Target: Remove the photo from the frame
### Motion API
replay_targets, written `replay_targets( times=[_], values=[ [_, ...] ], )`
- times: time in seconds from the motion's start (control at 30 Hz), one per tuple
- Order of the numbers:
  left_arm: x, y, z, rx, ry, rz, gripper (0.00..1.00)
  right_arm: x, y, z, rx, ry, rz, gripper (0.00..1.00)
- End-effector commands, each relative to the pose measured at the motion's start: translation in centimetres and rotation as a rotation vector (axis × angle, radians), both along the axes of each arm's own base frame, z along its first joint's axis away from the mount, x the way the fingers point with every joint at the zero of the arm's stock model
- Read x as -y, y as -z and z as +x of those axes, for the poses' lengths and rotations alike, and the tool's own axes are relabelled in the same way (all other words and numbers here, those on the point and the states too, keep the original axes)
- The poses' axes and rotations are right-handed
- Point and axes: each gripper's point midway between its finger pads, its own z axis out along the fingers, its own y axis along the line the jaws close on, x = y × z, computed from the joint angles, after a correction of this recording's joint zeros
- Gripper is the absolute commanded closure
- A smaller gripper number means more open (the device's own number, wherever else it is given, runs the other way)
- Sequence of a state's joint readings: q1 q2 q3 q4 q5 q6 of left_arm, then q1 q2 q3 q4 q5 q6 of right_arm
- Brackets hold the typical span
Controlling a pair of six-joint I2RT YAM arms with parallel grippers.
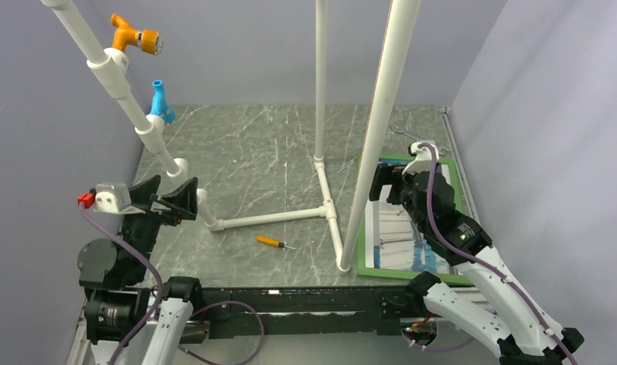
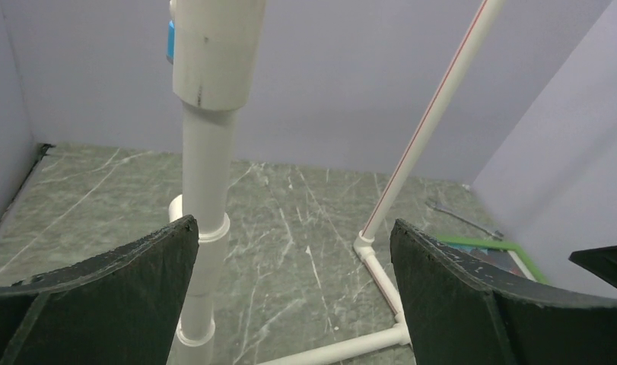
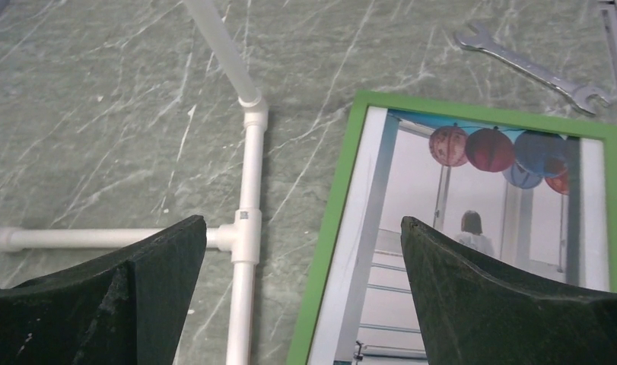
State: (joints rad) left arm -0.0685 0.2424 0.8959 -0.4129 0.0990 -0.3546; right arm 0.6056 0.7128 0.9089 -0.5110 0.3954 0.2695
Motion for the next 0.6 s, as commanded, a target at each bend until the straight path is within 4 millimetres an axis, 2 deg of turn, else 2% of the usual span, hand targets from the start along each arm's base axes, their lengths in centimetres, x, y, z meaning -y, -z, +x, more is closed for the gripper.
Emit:
replay_targets(
  times=[0.0, 0.23, 0.43, 0.57],
  values=[
    [-0.5, 1.0, 1.6, -0.126, -0.034, 0.049, 0.01, -1.9, -1.0, -0.1, 0.015, -0.089, 0.037, 0.0],
    [-1.6, 3.6, 4.2, -0.341, -0.099, 0.065, 0.01, -2.3, -0.1, 0.0, -0.022, -0.101, 0.028, 0.0],
    [-1.4, 4.4, 6.1, -0.41, -0.091, 0.087, 0.01, -2.0, -0.2, 0.0, -0.013, -0.089, 0.025, 0.0],
    [-1.4, 5.6, 8.2, -0.448, -0.098, 0.104, 0.01, -2.1, 0.2, 0.1, -0.022, -0.087, 0.032, 0.0]
  ],
)
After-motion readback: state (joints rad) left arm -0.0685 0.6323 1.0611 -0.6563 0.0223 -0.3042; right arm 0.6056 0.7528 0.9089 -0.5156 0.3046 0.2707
